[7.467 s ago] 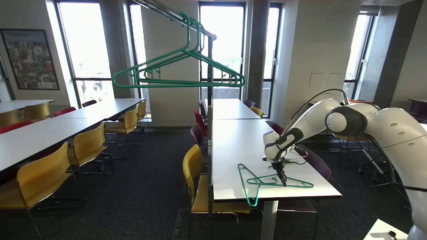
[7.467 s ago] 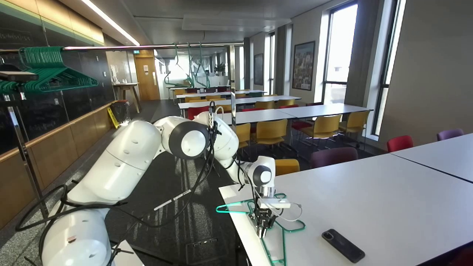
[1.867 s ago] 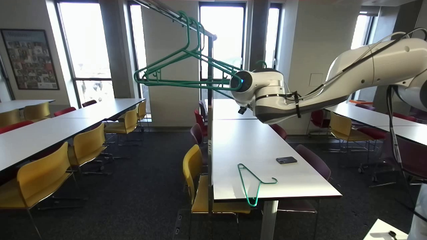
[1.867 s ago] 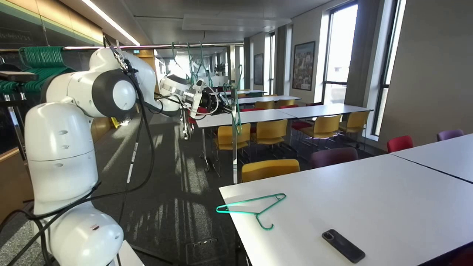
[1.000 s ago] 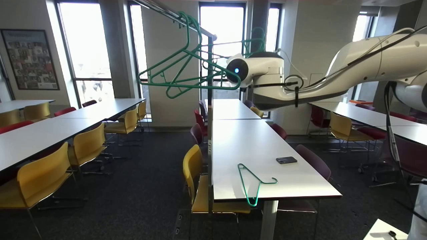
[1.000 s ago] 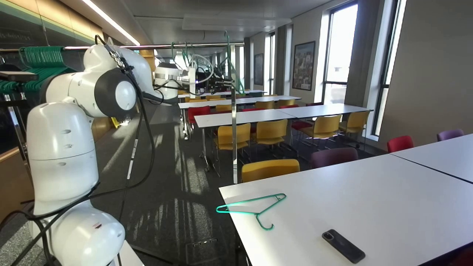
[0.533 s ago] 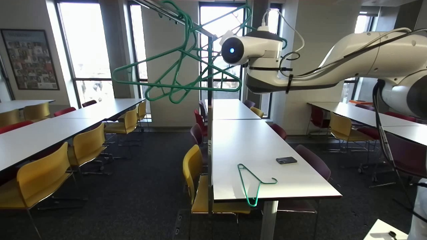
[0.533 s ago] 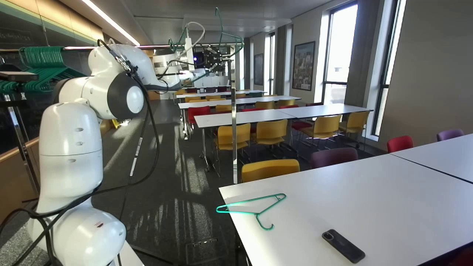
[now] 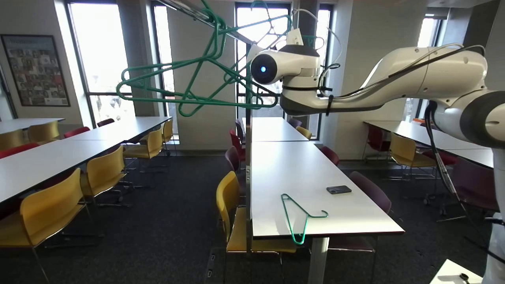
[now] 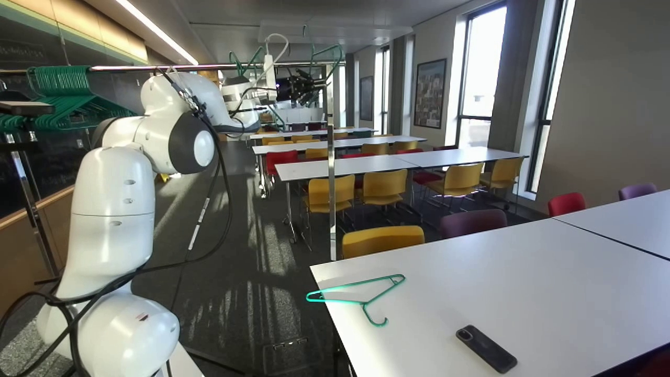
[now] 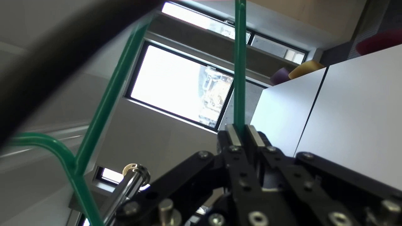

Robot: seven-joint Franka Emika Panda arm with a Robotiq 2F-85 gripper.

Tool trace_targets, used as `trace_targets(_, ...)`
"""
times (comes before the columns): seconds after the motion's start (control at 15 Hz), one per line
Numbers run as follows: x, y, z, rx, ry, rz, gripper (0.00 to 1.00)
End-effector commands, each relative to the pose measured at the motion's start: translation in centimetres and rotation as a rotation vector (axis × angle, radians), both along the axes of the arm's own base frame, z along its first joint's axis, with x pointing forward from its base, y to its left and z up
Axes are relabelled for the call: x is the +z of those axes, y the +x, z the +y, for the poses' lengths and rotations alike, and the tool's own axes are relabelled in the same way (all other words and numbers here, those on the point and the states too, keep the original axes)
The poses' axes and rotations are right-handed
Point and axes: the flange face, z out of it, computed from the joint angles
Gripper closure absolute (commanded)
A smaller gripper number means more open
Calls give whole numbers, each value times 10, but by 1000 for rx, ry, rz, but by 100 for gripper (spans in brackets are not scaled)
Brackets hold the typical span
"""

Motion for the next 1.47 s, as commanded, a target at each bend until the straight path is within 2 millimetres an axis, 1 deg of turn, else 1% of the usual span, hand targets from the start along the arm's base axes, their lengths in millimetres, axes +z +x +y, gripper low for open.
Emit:
trace_targets(0.0, 1, 6, 9, 36, -34, 24, 98)
trace_targets(0.2, -8, 9, 14, 55, -37, 39, 98)
trace_targets(0.6, -18, 11, 23, 88, -42, 62, 98)
trace_targets(1.0, -33, 15, 29, 120, -27, 93, 98)
trace_targets(1.2, -44, 15, 33, 127, -14, 110, 98)
trace_targets(1.4, -59, 17, 37, 129, -3, 134, 98)
